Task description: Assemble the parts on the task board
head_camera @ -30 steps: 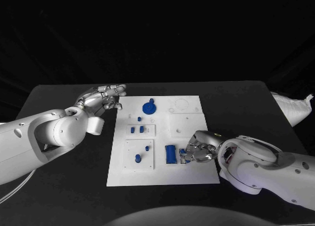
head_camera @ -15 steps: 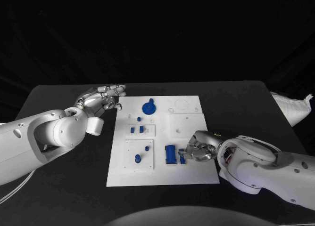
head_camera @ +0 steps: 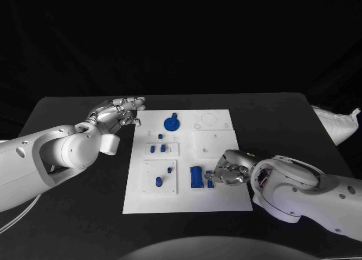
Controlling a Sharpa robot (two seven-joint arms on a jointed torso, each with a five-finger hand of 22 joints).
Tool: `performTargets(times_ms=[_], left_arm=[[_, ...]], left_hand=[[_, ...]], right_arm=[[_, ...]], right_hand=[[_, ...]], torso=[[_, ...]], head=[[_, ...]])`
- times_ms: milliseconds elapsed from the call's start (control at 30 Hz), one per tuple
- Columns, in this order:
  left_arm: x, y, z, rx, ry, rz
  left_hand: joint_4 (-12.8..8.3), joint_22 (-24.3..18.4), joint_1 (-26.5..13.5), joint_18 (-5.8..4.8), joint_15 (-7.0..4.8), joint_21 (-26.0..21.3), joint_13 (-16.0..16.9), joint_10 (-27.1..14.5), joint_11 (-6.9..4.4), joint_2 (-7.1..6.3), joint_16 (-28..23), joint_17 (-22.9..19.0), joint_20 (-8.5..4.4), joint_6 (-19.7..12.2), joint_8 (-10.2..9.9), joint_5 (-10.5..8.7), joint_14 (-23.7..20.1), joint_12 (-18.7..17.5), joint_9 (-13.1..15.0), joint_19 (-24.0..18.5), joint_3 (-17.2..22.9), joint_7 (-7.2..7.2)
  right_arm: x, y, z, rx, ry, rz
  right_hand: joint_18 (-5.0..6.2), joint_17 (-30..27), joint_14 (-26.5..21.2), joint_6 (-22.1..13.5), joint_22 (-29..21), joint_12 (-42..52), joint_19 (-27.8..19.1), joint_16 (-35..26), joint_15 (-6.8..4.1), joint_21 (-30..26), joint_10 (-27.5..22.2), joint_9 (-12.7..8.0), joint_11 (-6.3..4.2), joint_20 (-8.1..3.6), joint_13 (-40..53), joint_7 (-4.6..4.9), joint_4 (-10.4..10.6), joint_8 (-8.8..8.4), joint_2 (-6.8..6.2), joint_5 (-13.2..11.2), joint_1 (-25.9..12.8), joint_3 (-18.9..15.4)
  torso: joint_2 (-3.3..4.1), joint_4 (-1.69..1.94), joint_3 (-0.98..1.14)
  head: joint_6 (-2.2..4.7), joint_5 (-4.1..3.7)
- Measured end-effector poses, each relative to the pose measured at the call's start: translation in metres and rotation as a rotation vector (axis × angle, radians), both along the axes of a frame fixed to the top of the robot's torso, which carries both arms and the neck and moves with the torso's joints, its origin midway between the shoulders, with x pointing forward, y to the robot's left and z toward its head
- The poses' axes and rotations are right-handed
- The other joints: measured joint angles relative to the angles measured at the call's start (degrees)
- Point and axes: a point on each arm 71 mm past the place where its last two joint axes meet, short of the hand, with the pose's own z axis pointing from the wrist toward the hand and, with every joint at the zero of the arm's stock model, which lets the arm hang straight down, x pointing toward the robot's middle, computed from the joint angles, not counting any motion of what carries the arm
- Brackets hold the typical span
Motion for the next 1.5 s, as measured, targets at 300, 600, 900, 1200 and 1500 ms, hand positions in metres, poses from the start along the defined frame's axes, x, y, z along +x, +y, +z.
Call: performTargets(times_ms=[300, 600, 900, 1200, 1500], left_arm=[[0.002, 0.001, -0.001, 0.002, 0.000, 0.004], [0.013, 0.001, -0.011, 0.010, 0.005, 0.028], [0.033, -0.005, -0.033, 0.000, 0.018, 0.075], [0.054, -0.016, -0.043, -0.017, 0.006, 0.120], [0.050, -0.018, -0.047, -0.014, 0.015, 0.127]], left_hand=[[0.24, -0.02, -0.03, 0.00, -0.21, -0.22, 0.00, -0.42, -0.01, -0.03, -0.26, -0.37, 0.00, 0.00, 0.00, 0.00, -0.21, 0.22, 0.00, 0.00, -0.24, 0.00], [0.79, -4.05, -1.14, 0.00, 1.10, -7.75, -2.38, -2.94, 1.08, -0.38, -17.05, -17.59, 1.38, -0.63, 0.60, 0.00, -13.38, -2.00, -0.13, -9.46, -1.10, 0.20], [1.90, -14.75, -1.14, 0.01, 5.18, -22.56, -8.52, -0.39, 2.68, -0.38, -44.45, -30.16, 6.11, -0.49, -1.22, 0.00, -18.04, -11.36, -0.14, -22.98, 0.49, 0.48], [1.64, -20.41, -1.05, 0.00, 6.88, -27.77, -8.95, 1.04, 3.30, 0.17, -55.14, -35.30, 8.50, 0.45, -3.38, 0.00, -17.90, -17.50, -0.13, -25.91, 0.22, 0.43], [-0.44, -24.79, -20.05, -0.94, 5.18, -31.17, -11.37, -13.95, 1.34, 2.64, -59.54, -37.79, 4.97, -13.68, -7.14, -2.14, -31.69, -20.93, -2.70, -38.05, -5.89, -2.05]], right_arm=[[0.012, -0.024, 0.007, 0.066, -0.036, -0.061], [0.071, -0.056, 0.028, 0.448, -0.064, -0.149], [0.135, -0.062, 0.025, 0.854, -0.088, -0.267], [0.170, -0.062, 0.018, 1.041, -0.126, -0.340], [0.167, -0.055, 0.017, 1.062, -0.118, -0.342]], right_hand=[[0.16, -0.01, 0.14, -7.97, -7.77, -12.37, -1.83, -4.10, 1.65, -5.26, -4.07, -1.87, 2.42, 1.19, -5.44, 2.95, 0.34, -4.30, -2.27, -6.66, 2.79, -4.76], [6.24, -27.95, -8.37, -13.53, -41.24, -43.50, -16.16, -39.44, 4.49, -34.53, -19.47, -4.63, 5.54, 3.78, -26.26, 5.90, -4.89, -5.74, 1.75, -8.33, 15.33, -3.65], [6.24, -50.37, -23.54, -14.06, -58.73, -60.41, -27.58, -73.27, 10.82, -60.69, -23.76, -8.43, 9.59, 10.18, -50.10, 8.28, -8.40, -6.58, 2.73, -12.32, 20.66, 0.21], [6.23, -64.67, -21.65, -14.44, -67.83, -61.02, -24.75, -84.09, 12.46, -72.24, -23.24, -13.43, 10.75, 12.71, -66.22, 8.28, -12.92, -6.58, 3.66, -12.65, 18.90, 1.22], [4.87, -68.21, -36.41, -27.95, -71.49, -63.76, -38.79, -86.65, 9.74, -75.74, -38.11, -16.82, 8.63, 9.25, -69.69, 5.80, -14.90, -9.25, 3.72, -14.87, -1.64, -0.59]], torso=[[-0.26, -0.10, 0.07], [-1.75, -0.31, -0.04], [-4.61, -0.52, -0.70], [-6.69, -0.30, -0.84], [-7.28, -0.44, -0.55]], head=[[0.58, -0.15], [2.29, -0.60], [6.07, -0.28], [10.27, -0.36], [11.19, 0.46]])
